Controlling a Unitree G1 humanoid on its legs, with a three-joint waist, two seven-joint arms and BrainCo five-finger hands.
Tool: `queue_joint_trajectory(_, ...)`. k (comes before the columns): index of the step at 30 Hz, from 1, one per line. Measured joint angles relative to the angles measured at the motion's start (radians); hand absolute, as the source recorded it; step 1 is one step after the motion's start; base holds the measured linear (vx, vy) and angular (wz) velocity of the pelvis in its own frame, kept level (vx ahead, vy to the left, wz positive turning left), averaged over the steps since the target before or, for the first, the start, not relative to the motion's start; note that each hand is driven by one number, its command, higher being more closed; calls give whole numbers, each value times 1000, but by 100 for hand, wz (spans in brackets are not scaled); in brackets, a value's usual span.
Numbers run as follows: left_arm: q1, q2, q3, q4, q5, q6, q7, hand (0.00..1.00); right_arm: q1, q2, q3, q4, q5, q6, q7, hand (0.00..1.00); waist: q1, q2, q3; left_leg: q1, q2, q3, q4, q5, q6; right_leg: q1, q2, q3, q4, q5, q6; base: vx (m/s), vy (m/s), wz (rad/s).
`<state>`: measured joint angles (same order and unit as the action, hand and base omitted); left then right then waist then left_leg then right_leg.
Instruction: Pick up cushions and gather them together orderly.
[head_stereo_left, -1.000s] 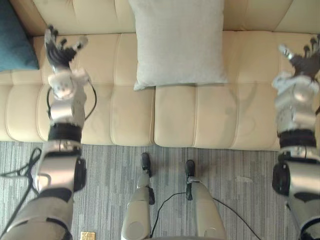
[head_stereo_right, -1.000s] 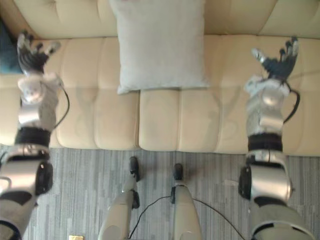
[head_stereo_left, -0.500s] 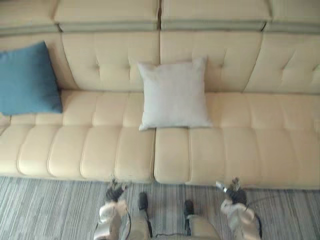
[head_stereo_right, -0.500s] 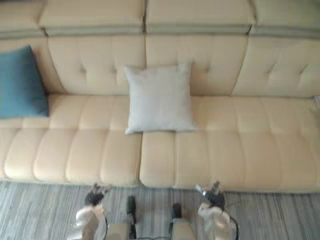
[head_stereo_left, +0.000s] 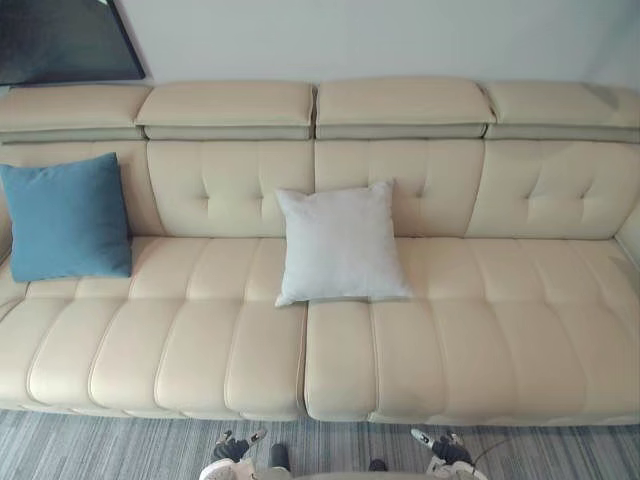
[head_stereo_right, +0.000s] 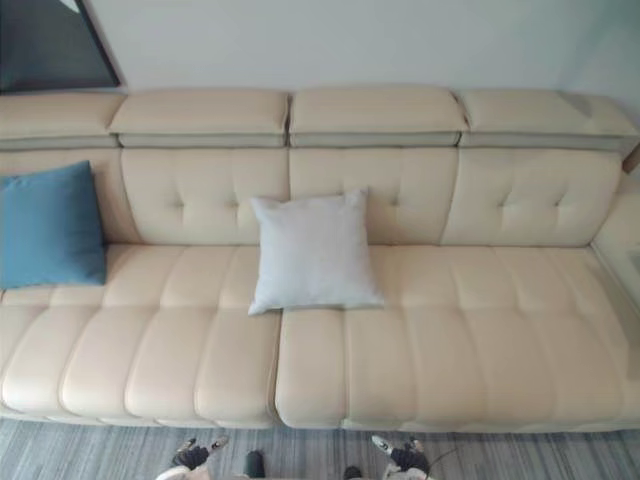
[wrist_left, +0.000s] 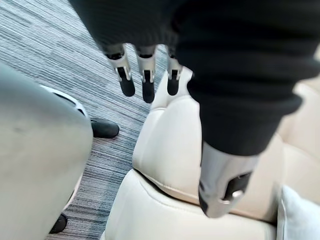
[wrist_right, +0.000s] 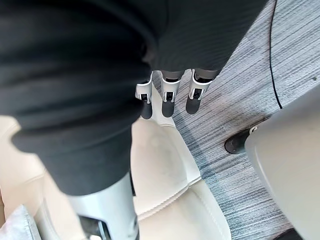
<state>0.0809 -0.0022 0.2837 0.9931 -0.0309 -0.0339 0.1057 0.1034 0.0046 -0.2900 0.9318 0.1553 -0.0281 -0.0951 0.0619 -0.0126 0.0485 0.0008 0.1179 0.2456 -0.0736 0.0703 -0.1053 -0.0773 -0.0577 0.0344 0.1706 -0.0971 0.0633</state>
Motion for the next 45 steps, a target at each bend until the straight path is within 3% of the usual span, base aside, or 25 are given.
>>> queue_joint_trajectory(2,-37,1,-7,-4,0,1,5,0,-21,0,-1,-1,-1,1,-3,0,2,-6,24,-59,21,-5,77,-28,21,-51,-9,-17,88,-16,10,-96,-9,6)
queue_joint_trajectory(4,-49,-5,3,-15,0,1,6,0,-34,3,4,-1,-1,4,-3,0,-1,-6,35,-87,22,-15,111,-25,22,-137,-33,-47,416,-114,14,-75,-18,35)
queue_joint_trajectory(5,-45,-9,2,-26,0,2,6,0,-23,3,12,2,-1,5,-3,0,-4,-19,31,-89,18,-31,138,-21,19,-129,-62,-57,560,-150,38,-43,-105,44)
queue_joint_trajectory(7,-23,-5,2,-62,-1,-2,7,0,-14,3,26,12,-2,5,-2,0,5,-46,14,-122,9,-44,179,-18,16,-92,-114,-55,639,-146,49,-105,-211,27)
queue_joint_trajectory(8,-23,-3,7,-71,-2,-1,8,0,-38,-2,27,26,-5,6,-2,0,9,-65,10,-152,17,-48,215,-11,7,-74,-113,-60,588,-166,73,-176,-244,-4)
queue_joint_trajectory(11,-28,-34,-13,-73,-2,1,15,0,-64,-24,20,19,-18,4,-10,0,47,7,19,-174,50,-45,217,-2,14,-47,-47,-81,448,-177,52,-185,-122,-33)
queue_joint_trajectory(13,-27,-48,-48,-69,-2,-2,22,0,-65,-26,27,19,-31,3,-12,0,49,39,32,-193,73,-42,194,38,23,-44,-16,-101,387,-187,34,-220,-79,-14)
queue_joint_trajectory(15,-26,-45,-67,-67,-1,-4,20,0,-57,-27,41,22,-31,4,-15,0,47,45,34,-211,87,-49,134,119,-26,-35,-12,-172,299,-217,-29,-298,-120,6)
queue_joint_trajectory(16,-27,-40,-68,-68,0,-4,19,0,-57,-24,42,23,-31,6,-15,0,46,39,38,-208,81,-50,109,134,-24,-25,-21,-194,262,-232,-56,-325,-96,12)
queue_joint_trajectory(17,-41,-37,-68,-66,0,-2,18,0,-62,-20,40,26,-30,8,-16,0,42,47,56,-219,87,-55,137,117,-12,-25,-27,-218,250,-217,-65,-246,-36,14)
queue_joint_trajectory(18,-46,-31,-67,-69,0,-2,17,0,-59,-20,40,28,-30,11,-19,0,42,34,65,-230,75,-58,214,74,1,-26,-45,-222,250,-207,-63,-303,1,17)
queue_joint_trajectory(20,-47,-21,-67,-77,0,-4,17,0,-55,-23,41,27,-30,11,-21,0,39,2,72,-241,38,-70,452,-81,20,-26,-85,-205,214,-175,-55,-276,70,5)
queue_joint_trajectory(22,-42,-19,-64,-78,0,-4,18,0,-61,-25,42,27,-31,11,-22,0,37,2,72,-219,25,-117,570,-201,14,-33,-85,-172,174,-136,-38,-214,200,-31)
queue_joint_trajectory(24,-26,-22,-64,-76,-1,-2,17,0,-63,-18,44,26,-35,11,-21,0,39,19,64,-140,25,-144,512,-318,2,-54,-63,-124,169,-116,-8,-175,301,-68)
queue_joint_trajectory(25,-23,-8,-53,-76,-3,2,16,0,-64,-2,41,29,-36,16,-23,0,41,12,63,-123,12,-108,468,-347,6,-63,-65,-85,165,-94,7,-100,212,-75)
queue_joint_trajectory(26,-10,1,-40,-77,-4,3,19,0,-48,24,41,28,-36,20,-17,0,37,-11,42,-104,-5,-77,418,-328,16,-57,-70,-63,123,-66,5,-40,184,-75)
queue_joint_trajectory(28,-9,7,-37,-71,-1,4,18,0,-41,32,39,27,-36,22,-15,0,35,-24,30,-81,-20,-40,383,-319,23,-37,-72,-38,63,-29,2,15,159,-58)
queue_joint_trajectory(30,-9,7,-38,-54,1,7,17,0,-32,31,30,26,-35,20,-15,0,23,-17,16,-64,-30,-17,354,-315,29,-15,-73,-15,-3,17,0,19,119,-36)
queue_joint_trajectory(33,-9,5,-49,-25,11,19,4,0,-22,26,13,25,-35,19,-12,0,14,2,-1,-22,-37,15,303,-302,28,13,-71,12,-63,51,31,109,55,-32)
queue_joint_trajectory(38,-10,-13,-55,-1,37,24,-4,0,-29,18,-12,26,-31,16,-3,0,6,33,-21,12,-10,79,305,-288,35,-30,-13,100,-73,69,10,169,-8,-78)
queue_joint_trajectory(40,-8,-27,-55,0,43,25,-6,0,-45,6,-10,29,-38,17,-3,0,12,56,-27,20,28,157,303,-282,45,-81,37,9,-75,146,-49,127,-56,-181)
queue_joint_trajectory(41,-9,-33,-55,-1,43,25,-8,0,-56,-5,-9,30,-39,19,-4,0,27,66,-25,31,51,205,300,-280,47,-99,42,-115,-84,172,-90,119,-144,-174)
queue_joint_trajectory(42,-20,-33,-68,-3,43,26,-11,0,-61,-14,-17,29,-44,22,-5,0,21,59,-19,54,36,243,293,-279,48,-96,9,-330,-62,104,-134,112,-161,-144)
queue_joint_trajectory(43,-27,-33,-77,-3,44,27,-12,0,-61,-18,-26,32,-49,25,-9,0,19,62,-14,71,30,255,293,-279,48,-84,-4,-376,-55,90,-119,92,-135,-89)
queue_joint_trajectory(45,-36,-50,-87,-10,44,26,-18,0,-46,-41,-49,35,-56,26,-12,0,-1,83,4,107,28,253,328,-279,48,-54,7,-343,-34,82,-105,57,-33,-55)
